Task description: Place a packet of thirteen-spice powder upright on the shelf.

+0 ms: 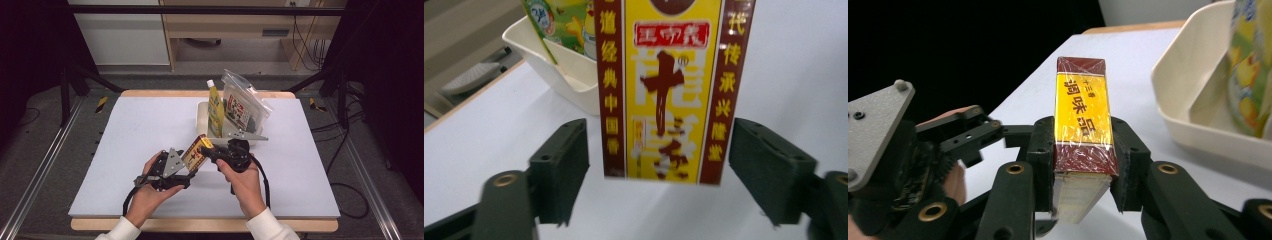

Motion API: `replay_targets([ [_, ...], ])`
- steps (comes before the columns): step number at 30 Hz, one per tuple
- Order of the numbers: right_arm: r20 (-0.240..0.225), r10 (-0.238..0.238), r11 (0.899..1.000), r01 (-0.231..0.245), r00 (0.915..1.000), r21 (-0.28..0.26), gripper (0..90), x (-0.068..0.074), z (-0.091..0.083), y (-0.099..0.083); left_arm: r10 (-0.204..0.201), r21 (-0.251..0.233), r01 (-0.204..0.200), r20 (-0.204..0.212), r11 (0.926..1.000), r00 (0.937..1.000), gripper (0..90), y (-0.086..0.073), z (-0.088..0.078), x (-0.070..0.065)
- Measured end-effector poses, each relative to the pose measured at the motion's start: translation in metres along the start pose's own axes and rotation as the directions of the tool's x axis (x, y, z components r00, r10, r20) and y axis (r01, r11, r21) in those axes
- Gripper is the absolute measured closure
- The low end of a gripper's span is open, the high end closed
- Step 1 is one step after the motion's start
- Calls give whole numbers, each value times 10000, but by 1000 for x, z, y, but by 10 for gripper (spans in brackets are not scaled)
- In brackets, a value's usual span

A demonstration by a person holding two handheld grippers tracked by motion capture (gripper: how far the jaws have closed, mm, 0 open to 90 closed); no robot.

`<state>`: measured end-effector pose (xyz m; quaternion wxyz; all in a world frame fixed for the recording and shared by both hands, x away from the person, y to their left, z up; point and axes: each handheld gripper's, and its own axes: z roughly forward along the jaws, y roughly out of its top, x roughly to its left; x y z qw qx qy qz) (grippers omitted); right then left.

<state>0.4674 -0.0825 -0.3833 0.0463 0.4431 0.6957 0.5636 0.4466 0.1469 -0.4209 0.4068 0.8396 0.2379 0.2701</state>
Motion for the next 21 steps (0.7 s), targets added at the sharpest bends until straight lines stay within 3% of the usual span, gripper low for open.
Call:
replay_targets([
  [4,689,-431,9985,453,9967,-314,679,2,1,3,-288,140,289,-84,9995,9995,176,-9,-9,7],
  [10,1454,-599,9932,735,9876,-899,679,2,0,8,-530,642,563,-516,9963,9973,149,-35,-32,21],
  [12,1699,-571,9913,761,9838,-1073,679,0,1,12,-833,730,884,-700,9934,9941,132,-46,-41,27],
  [17,1919,-373,9882,648,9807,-1389,678,-7,3,18,-1650,947,1774,-1257,9796,9782,102,-70,-59,45],
  [21,2133,-161,9860,509,9769,-1587,679,-12,4,24,-2056,849,2205,-1565,9717,9660,95,-83,-68,55],
])
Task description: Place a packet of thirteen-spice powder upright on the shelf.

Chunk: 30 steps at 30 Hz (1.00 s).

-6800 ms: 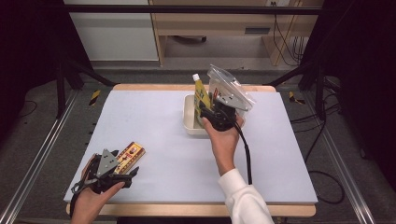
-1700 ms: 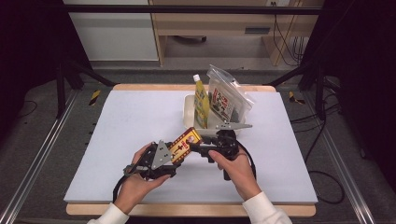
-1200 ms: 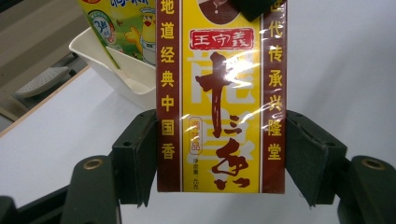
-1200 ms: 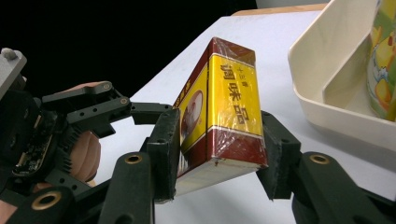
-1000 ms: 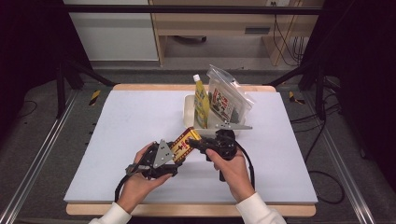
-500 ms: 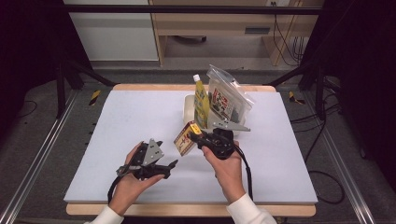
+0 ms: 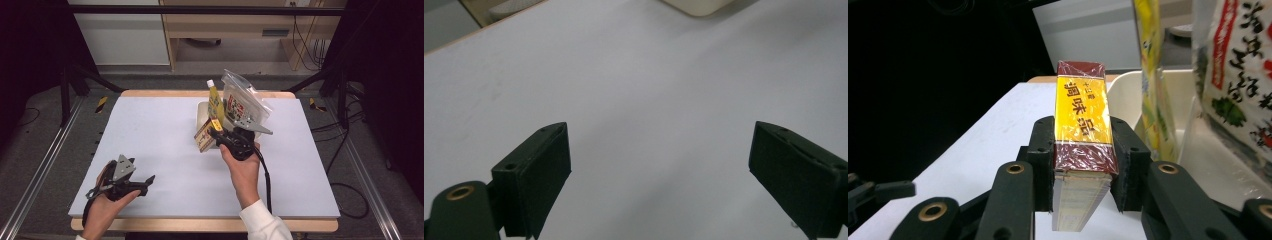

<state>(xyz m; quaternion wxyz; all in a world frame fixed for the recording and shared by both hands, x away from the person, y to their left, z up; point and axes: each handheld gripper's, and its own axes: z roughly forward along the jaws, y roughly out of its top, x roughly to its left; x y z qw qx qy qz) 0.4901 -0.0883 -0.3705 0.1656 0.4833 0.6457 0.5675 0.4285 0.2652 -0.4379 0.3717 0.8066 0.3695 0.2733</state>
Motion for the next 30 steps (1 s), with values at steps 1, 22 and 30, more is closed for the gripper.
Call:
replay_targets([
  [1,32,46,10000,-46,10000,-56,679,0,0,1,-165,-28,165,-20,9999,9999,95,-3,-1,3],
  [22,1096,19,9934,107,9940,-1142,679,11,5,17,-631,-237,620,-502,9978,9967,98,-18,-17,14],
  [30,1595,-111,9878,356,9871,-1515,680,12,13,20,-404,-122,399,-487,9991,9980,98,-18,-17,12],
])
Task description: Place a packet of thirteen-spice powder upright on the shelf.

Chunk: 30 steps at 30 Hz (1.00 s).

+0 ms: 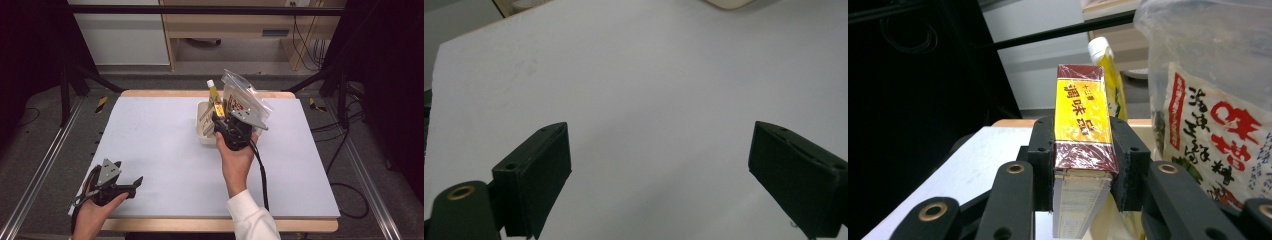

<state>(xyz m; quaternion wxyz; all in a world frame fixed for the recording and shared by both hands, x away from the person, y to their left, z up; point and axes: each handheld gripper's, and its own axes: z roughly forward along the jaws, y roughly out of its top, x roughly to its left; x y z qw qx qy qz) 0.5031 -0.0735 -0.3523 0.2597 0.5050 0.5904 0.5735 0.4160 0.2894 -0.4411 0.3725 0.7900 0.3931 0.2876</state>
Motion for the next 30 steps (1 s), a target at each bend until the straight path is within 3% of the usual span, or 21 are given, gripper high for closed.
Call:
replay_targets([
  [8,230,-24,9997,30,9997,-237,680,2,7,1,239,68,-239,25,9997,9997,98,2,1,-3],
  [21,631,-69,9982,106,9980,-596,680,7,15,-1,225,-19,-225,93,9997,9997,98,3,0,-4],
  [26,840,-380,9966,439,9957,-700,680,8,17,-2,417,-12,-417,106,9991,9991,99,4,-1,-5],
  [30,848,-310,9968,371,9959,-714,680,11,20,-4,437,-21,-437,149,9990,9989,99,4,0,-6],
])
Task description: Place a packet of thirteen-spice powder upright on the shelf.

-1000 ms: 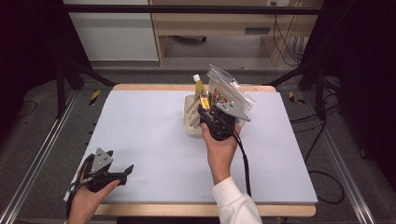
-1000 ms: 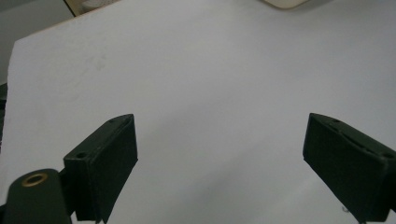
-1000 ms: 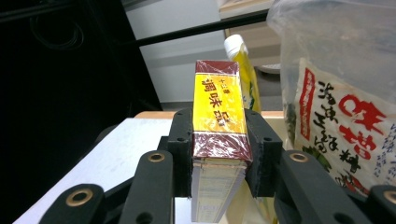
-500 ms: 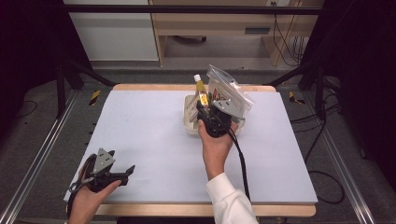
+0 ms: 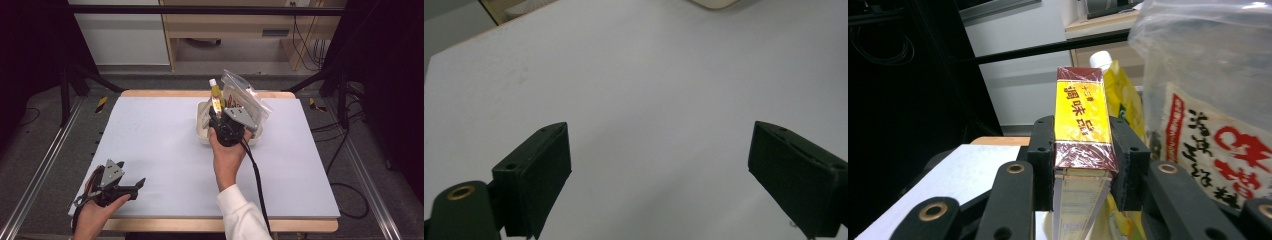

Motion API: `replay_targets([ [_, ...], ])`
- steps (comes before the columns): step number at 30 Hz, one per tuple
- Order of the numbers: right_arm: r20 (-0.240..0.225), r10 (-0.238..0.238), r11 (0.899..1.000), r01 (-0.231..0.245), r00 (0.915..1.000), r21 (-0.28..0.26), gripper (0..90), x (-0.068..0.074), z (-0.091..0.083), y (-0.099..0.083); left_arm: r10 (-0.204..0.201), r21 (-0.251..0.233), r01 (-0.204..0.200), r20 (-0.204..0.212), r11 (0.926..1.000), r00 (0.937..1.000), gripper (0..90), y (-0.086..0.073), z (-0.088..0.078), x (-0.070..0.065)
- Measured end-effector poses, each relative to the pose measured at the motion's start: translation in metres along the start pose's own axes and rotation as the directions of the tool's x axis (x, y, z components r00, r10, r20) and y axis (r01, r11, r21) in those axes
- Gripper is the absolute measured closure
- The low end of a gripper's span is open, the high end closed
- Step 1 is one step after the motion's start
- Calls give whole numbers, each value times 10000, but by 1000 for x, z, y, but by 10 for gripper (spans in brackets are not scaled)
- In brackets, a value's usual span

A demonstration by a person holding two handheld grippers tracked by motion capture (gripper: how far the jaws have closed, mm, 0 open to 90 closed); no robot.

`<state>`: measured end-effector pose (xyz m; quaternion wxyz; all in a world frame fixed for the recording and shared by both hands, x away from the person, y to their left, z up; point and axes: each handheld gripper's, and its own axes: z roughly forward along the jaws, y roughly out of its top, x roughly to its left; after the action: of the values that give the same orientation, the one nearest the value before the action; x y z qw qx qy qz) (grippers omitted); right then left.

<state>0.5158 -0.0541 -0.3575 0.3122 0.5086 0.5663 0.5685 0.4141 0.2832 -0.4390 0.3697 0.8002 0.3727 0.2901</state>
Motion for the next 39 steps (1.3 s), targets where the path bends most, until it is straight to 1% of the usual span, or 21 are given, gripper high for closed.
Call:
replay_targets([
  [5,-17,-129,9999,129,9999,-23,680,9,2,-4,20,-34,-20,37,10000,10000,99,1,0,0],
  [8,15,-338,9994,338,9994,26,680,14,0,-7,49,-4,-49,106,10000,9999,99,1,0,-1],
  [9,19,-429,9991,429,9991,9,680,15,0,-8,51,-10,-51,114,10000,9999,99,1,0,-1],
  [13,105,-516,9987,515,9986,51,680,18,2,-13,56,-35,-56,121,10000,9999,99,1,0,-1],
  [19,344,-415,9991,414,9985,43,680,14,9,-18,93,-17,-93,125,10000,9999,99,1,0,-1],
  [24,407,-368,9993,365,9985,99,680,14,13,-21,108,-29,-108,146,9999,9998,99,1,0,-2],
  [29,502,-195,9998,190,9985,115,680,13,17,-23,143,-11,-143,136,9999,9998,99,1,0,-2],
  [39,681,-124,9999,116,9976,122,680,13,25,-25,147,-35,-147,195,9999,9997,99,2,1,-4],
])
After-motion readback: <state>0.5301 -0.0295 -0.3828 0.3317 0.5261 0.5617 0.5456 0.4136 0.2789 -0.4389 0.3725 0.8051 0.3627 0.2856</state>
